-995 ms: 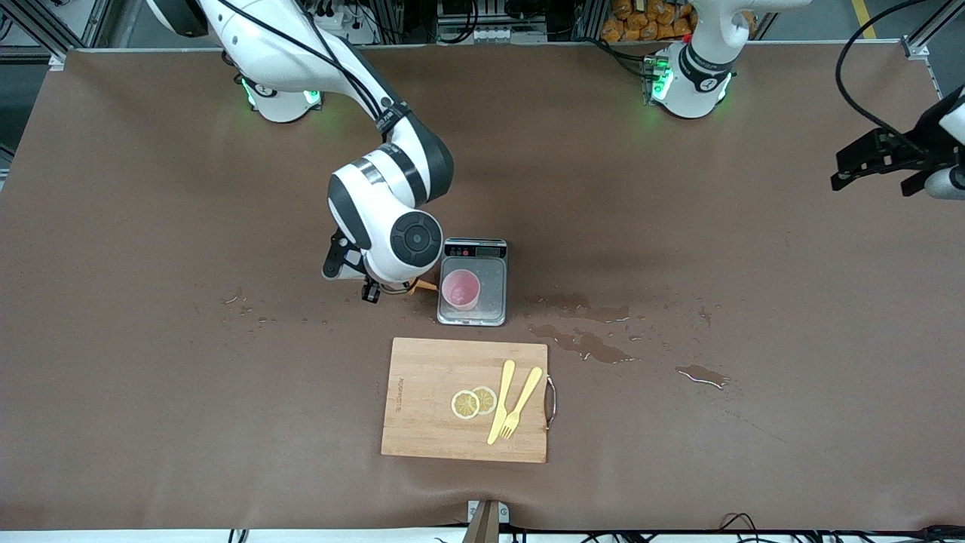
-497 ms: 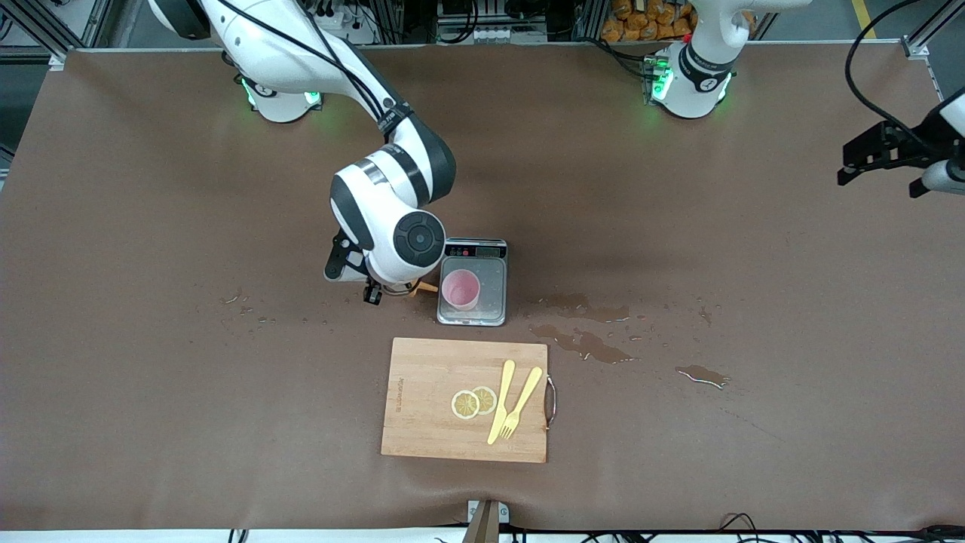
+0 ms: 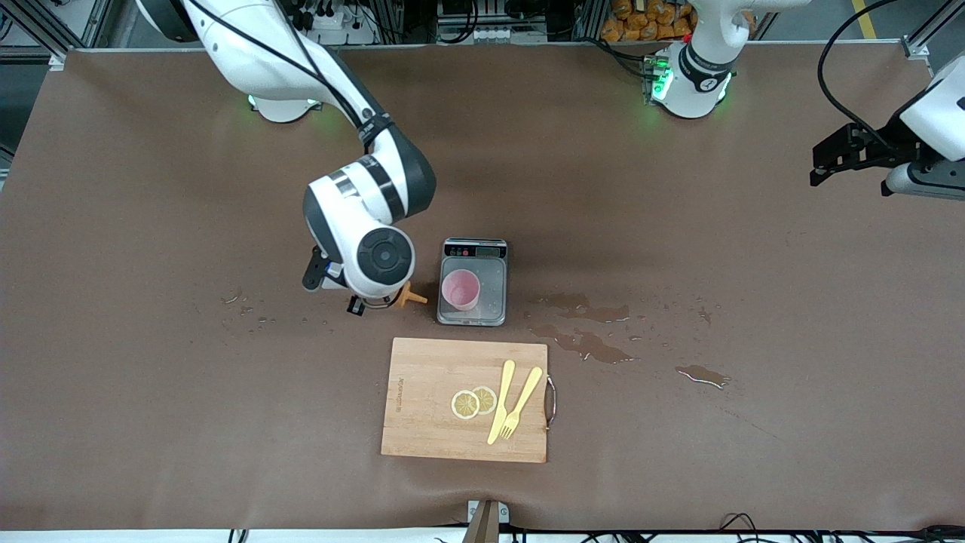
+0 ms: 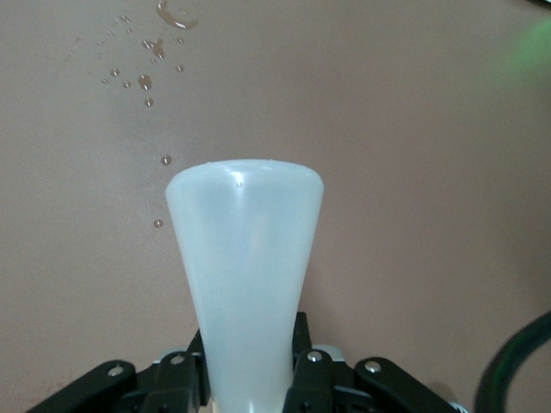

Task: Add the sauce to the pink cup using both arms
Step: 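Turn the bottle upright and move it back with the right gripper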

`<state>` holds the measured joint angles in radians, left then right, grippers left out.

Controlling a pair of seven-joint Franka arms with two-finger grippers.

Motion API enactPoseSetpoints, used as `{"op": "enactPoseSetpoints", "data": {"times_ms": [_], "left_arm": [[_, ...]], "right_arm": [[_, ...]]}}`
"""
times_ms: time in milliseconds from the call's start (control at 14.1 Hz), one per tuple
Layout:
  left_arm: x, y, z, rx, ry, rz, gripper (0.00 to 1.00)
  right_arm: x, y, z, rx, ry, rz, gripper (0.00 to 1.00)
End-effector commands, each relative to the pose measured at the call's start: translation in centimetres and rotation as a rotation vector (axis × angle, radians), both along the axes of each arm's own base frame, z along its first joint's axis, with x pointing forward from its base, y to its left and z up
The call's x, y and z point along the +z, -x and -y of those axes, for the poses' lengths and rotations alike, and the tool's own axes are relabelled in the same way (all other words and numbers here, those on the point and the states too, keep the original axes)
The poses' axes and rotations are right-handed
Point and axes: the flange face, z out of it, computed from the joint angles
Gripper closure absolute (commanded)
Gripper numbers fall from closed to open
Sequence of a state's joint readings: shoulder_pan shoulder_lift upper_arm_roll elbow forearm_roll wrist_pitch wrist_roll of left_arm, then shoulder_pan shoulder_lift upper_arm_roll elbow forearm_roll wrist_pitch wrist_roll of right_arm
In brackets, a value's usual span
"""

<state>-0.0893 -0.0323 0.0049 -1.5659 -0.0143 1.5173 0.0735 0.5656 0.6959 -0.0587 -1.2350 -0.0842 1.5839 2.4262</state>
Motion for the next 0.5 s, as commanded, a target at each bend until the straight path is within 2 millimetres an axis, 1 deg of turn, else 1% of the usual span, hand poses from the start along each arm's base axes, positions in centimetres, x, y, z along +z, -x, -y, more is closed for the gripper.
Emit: {"op": "enactPoseSetpoints", "data": {"times_ms": [0,71,142,426], "left_arm": [[0.5,0.6,0.1,0.087,-0.011,0.009,0.0],[0.5,0.6,0.3,0.112,-0.011,0.01,0.0],[0.5,0.6,0.4,0.114,-0.011,0.01,0.0],[0.7,0.5,0.3,0.117,-0.008,0.019,0.0]], "right_arm": [[3.7,-1.2,2.3,-0.02,-0.114,-0.01,0.86],[4.5,-1.5,3.0,-0.029,-0.148,-0.013,0.86],[6.1,-1.9,3.9,-0.037,-0.192,-0.003,0.86],[9.1,-3.4,7.9,-0.053,-0.345,-0.004,0.86]]}}
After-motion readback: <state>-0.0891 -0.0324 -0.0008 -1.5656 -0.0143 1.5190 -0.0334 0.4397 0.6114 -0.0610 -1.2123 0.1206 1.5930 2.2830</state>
